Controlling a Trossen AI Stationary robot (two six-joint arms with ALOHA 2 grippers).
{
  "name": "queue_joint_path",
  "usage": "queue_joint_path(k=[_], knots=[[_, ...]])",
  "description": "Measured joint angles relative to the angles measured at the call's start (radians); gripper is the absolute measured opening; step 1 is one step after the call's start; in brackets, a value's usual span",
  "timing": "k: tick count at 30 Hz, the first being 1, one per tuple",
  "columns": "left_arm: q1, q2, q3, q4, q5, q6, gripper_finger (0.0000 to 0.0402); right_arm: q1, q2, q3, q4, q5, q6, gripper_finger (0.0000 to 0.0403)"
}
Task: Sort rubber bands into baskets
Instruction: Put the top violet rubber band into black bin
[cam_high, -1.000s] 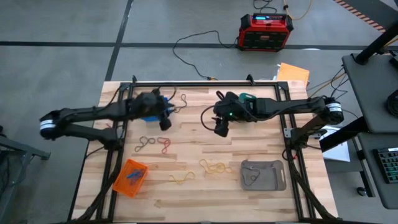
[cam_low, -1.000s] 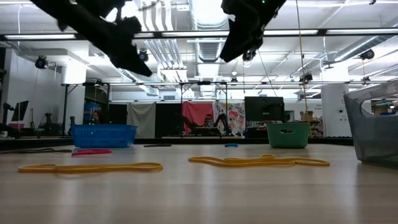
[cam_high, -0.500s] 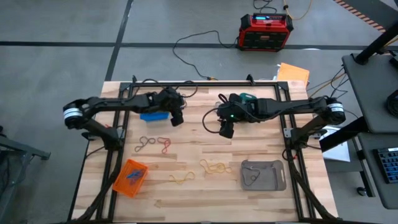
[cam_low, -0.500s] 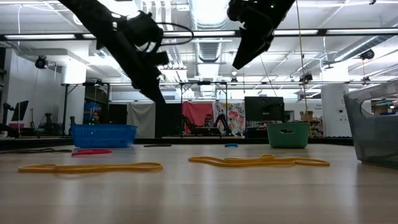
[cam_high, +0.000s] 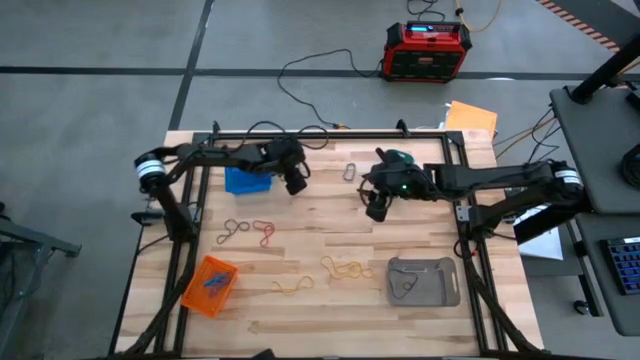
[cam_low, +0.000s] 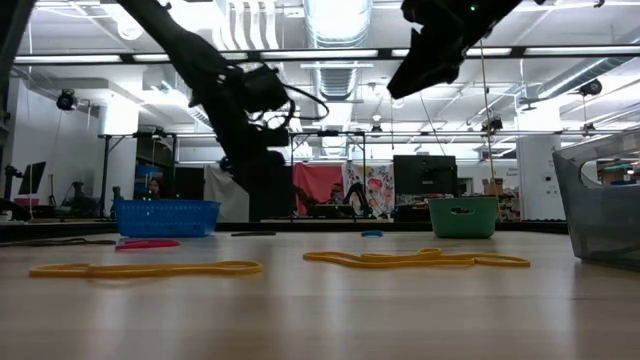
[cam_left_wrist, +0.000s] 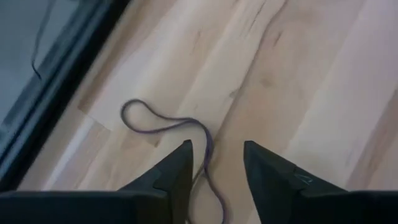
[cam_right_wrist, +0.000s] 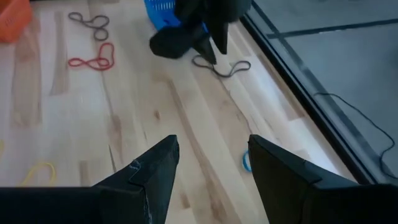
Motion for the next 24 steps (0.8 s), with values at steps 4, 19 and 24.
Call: queue_joint_path(k=[4, 19, 24], knots=[[0.019, 0.072, 0.062, -0.049, 0.004, -0.007, 0.0156, 0.000, -0.022, -0.023, 0.011, 0.000, 0.027, 0.0192], [0.067, 0.171, 0.088, -0.072, 0.010, 0.025, 0.0180, 0.000, -0.021, -0.029, 0.010, -0.001, 0.044, 0.0192], [0.071, 0.182, 0.089, -0.068, 0.046, 0.054, 0.0159, 0.000, -0.021, -0.029, 0.010, -0.001, 0.045, 0.0192]])
